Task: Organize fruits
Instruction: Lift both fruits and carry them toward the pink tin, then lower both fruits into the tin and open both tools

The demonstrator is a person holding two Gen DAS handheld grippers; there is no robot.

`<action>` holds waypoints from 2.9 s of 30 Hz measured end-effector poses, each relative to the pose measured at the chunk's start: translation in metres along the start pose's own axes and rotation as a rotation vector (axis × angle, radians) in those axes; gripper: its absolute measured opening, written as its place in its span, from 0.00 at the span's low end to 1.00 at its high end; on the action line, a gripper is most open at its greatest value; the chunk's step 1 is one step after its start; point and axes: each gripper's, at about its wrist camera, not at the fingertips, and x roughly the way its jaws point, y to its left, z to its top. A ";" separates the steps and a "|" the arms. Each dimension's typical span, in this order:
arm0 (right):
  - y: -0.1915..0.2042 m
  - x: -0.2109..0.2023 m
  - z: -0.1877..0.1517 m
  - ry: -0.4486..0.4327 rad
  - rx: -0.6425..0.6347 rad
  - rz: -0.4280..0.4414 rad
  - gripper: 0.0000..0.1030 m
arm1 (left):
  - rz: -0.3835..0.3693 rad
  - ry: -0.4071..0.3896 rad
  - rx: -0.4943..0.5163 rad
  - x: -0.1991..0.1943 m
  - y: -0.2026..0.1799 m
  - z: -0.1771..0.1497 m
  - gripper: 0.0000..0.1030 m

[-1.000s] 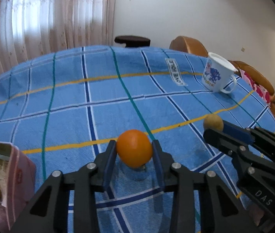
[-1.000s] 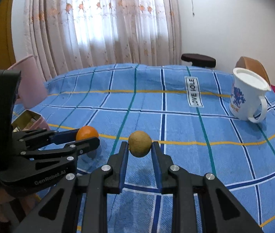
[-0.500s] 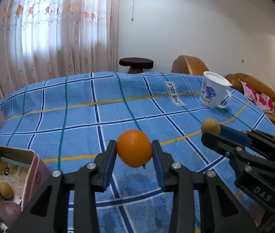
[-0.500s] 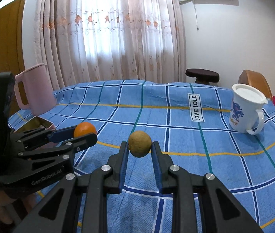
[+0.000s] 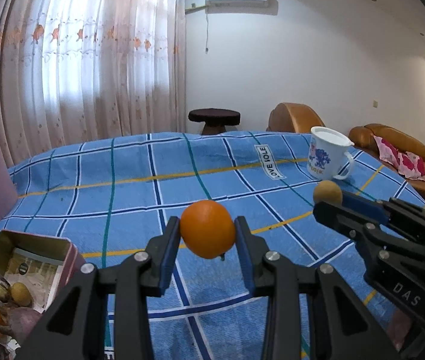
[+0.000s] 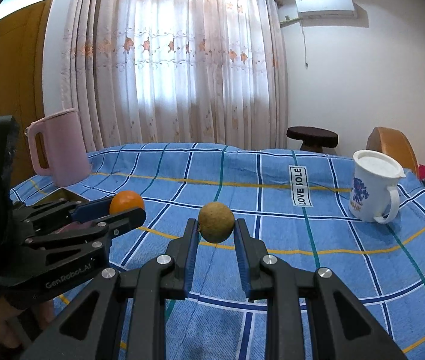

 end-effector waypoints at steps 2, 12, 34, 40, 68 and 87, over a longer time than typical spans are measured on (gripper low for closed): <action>0.001 -0.002 0.000 -0.012 -0.005 -0.002 0.25 | 0.003 -0.012 0.003 -0.002 -0.001 0.000 0.37; 0.005 -0.012 -0.001 -0.065 -0.022 -0.008 0.25 | 0.020 -0.062 0.009 -0.015 0.000 -0.002 0.37; 0.028 -0.022 -0.008 -0.026 -0.038 0.035 0.25 | -0.010 -0.053 -0.018 -0.036 0.013 -0.013 0.37; 0.043 -0.023 -0.007 -0.015 -0.033 0.072 0.25 | -0.003 -0.045 -0.032 -0.050 0.027 -0.018 0.37; 0.191 -0.014 0.039 -0.059 -0.215 0.329 0.25 | 0.186 -0.048 -0.134 -0.128 0.149 -0.032 0.37; 0.246 0.020 0.012 0.044 -0.264 0.408 0.25 | 0.227 -0.012 -0.193 -0.134 0.187 -0.055 0.37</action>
